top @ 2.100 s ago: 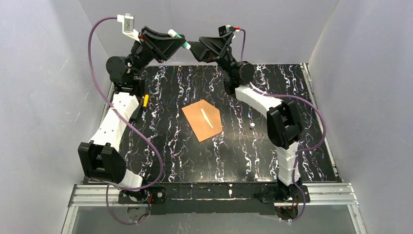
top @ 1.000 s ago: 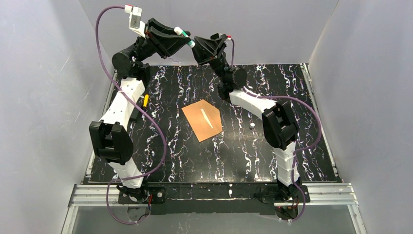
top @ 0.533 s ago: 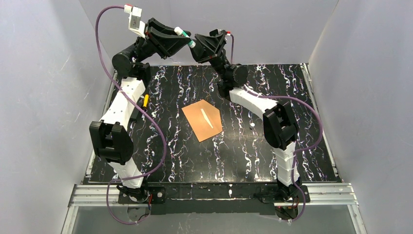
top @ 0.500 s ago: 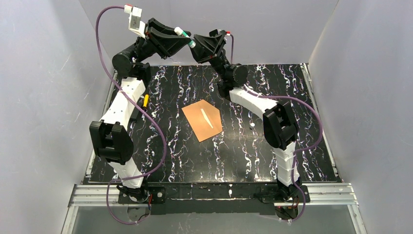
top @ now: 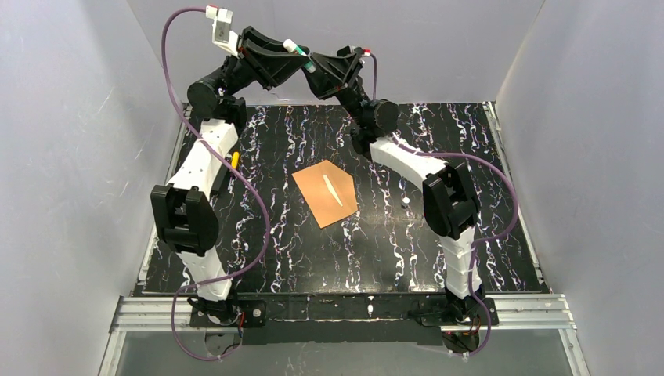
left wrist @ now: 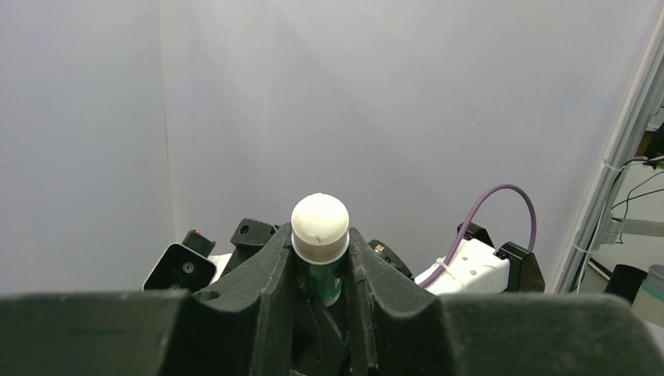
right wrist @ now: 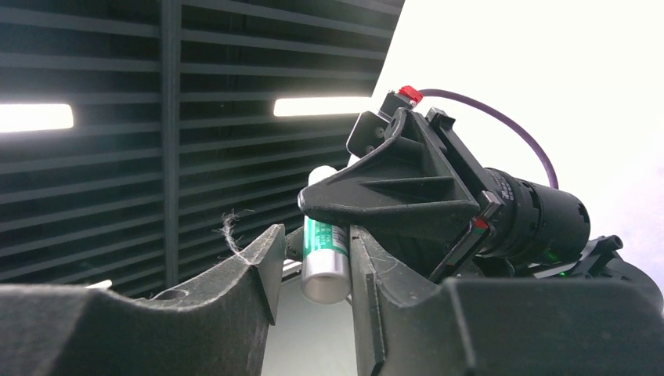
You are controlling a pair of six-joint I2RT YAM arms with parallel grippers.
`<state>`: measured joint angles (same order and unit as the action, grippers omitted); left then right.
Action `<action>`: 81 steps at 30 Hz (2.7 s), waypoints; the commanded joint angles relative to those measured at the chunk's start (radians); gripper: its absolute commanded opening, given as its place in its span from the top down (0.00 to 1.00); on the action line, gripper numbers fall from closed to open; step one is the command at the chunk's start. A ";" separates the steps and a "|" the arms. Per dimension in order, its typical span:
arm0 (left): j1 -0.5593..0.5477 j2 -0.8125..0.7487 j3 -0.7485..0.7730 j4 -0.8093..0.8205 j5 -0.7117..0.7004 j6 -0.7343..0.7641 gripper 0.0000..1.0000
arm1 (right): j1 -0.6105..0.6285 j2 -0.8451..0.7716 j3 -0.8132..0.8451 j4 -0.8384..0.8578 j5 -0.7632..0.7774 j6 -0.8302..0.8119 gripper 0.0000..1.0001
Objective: Place the letter into the envelope and seal it
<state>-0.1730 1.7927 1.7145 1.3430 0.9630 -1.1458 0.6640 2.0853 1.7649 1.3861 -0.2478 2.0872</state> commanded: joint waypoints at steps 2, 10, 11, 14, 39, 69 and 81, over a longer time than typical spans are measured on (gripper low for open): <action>0.006 0.011 0.040 0.025 -0.016 0.005 1.00 | 0.013 -0.002 0.068 0.110 0.006 0.059 0.62; 0.000 0.031 0.052 0.041 0.001 -0.008 1.00 | 0.014 0.022 0.111 0.136 0.022 0.069 0.75; 0.000 0.032 0.053 0.041 0.001 -0.010 1.00 | 0.014 0.023 0.111 0.138 0.022 0.070 0.81; 0.000 0.028 0.046 0.035 -0.019 -0.023 0.84 | 0.011 0.021 0.095 0.141 0.019 0.069 0.98; 0.028 -0.350 -0.362 -0.569 -0.261 0.073 0.20 | -0.080 -0.291 -0.117 -0.840 -0.286 -0.955 0.99; 0.059 -0.354 -0.334 -0.674 -0.044 -0.119 0.64 | -0.090 -0.332 -0.150 -0.703 -0.352 -0.859 0.99; 0.062 -0.344 -0.324 -0.674 -0.045 -0.127 1.00 | -0.099 -0.328 -0.149 -0.656 -0.367 -0.832 0.99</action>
<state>-0.1196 1.4849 1.3460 0.6415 0.9016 -1.2789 0.5774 1.7954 1.6077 0.6609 -0.6197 1.2469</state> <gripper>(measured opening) 0.191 0.319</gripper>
